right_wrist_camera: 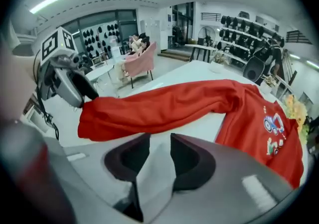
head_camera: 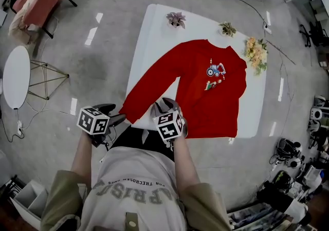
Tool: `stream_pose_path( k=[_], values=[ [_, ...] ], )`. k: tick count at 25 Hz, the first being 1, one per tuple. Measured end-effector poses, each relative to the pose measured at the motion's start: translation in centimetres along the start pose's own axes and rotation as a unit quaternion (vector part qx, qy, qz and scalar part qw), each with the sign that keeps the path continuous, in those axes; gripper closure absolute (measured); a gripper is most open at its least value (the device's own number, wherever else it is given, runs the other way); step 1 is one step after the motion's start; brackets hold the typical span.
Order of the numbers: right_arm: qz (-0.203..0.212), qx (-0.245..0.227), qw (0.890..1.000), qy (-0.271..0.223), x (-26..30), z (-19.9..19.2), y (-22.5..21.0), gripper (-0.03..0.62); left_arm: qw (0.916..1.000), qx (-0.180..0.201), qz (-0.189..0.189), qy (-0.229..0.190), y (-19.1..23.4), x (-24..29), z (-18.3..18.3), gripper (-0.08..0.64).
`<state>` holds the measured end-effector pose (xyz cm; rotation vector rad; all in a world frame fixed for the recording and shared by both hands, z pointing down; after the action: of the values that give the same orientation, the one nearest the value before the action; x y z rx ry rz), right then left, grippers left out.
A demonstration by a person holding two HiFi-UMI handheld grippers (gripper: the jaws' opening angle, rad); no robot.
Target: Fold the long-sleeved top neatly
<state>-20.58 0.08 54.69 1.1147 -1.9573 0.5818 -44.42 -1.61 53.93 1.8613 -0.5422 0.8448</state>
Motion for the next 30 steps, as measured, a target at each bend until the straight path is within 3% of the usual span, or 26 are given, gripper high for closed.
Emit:
stream_pose_path(
  k=[3,5,7,10,12,15,20,25,30],
  values=[
    [-0.024,0.045,0.998,-0.046,-1.5,1.1,-0.8,0.462,0.9993,-0.001,-0.011,0.035,0.3,1.7,0.0,0.285],
    [-0.04,0.057,0.996,-0.063,-2.7,1.3,-1.3,0.462,0.9984,0.01,-0.016,0.053,0.2,2.0,0.0,0.385],
    [-0.059,0.062,0.994,-0.068,-4.0,0.7,-1.9,0.461,0.9985,0.03,-0.013,0.044,-0.5,1.0,0.3,0.508],
    [-0.095,0.081,0.99,-0.071,-6.5,-1.2,-3.5,0.461,0.9958,0.09,-0.012,0.01,-3.4,-1.3,2.5,0.528],
    [-0.124,0.101,0.985,-0.067,-8.4,-3.3,-4.8,0.46,0.989,0.145,-0.032,-0.001,-6.7,-1.9,4.8,0.529],
    [-0.165,0.141,0.975,-0.056,-11.7,-7.0,-6.9,0.46,0.9715,0.224,-0.078,0.003,-12.8,-0.1,8.3,0.529],
    [-0.205,0.175,0.961,-0.063,-17.2,-12.2,-9.8,0.46,0.9461,0.302,-0.112,0.037,-21.3,6.9,10.3,0.529],
    [-0.195,0.175,0.962,-0.073,-20.3,-16.2,-12.4,0.46,0.9333,0.33,-0.12,0.074,-27.8,13.8,10.0,0.531],
    [-0.14,0.133,0.98,-0.05,-21.6,-19.7,-14.4,0.46,0.9228,0.357,-0.102,0.104,-33.5,20.5,9.6,0.529]
  ],
)
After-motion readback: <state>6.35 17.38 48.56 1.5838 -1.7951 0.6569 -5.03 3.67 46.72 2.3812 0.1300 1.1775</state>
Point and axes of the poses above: the fingertips, and each gripper's own axes: x forward along the fingers, y to its left, z out of its top, the point moved 8 cm from there along -x, backward along the fingers, and after that the axes turned 7 degrees about -x, right-handed, at the moved point
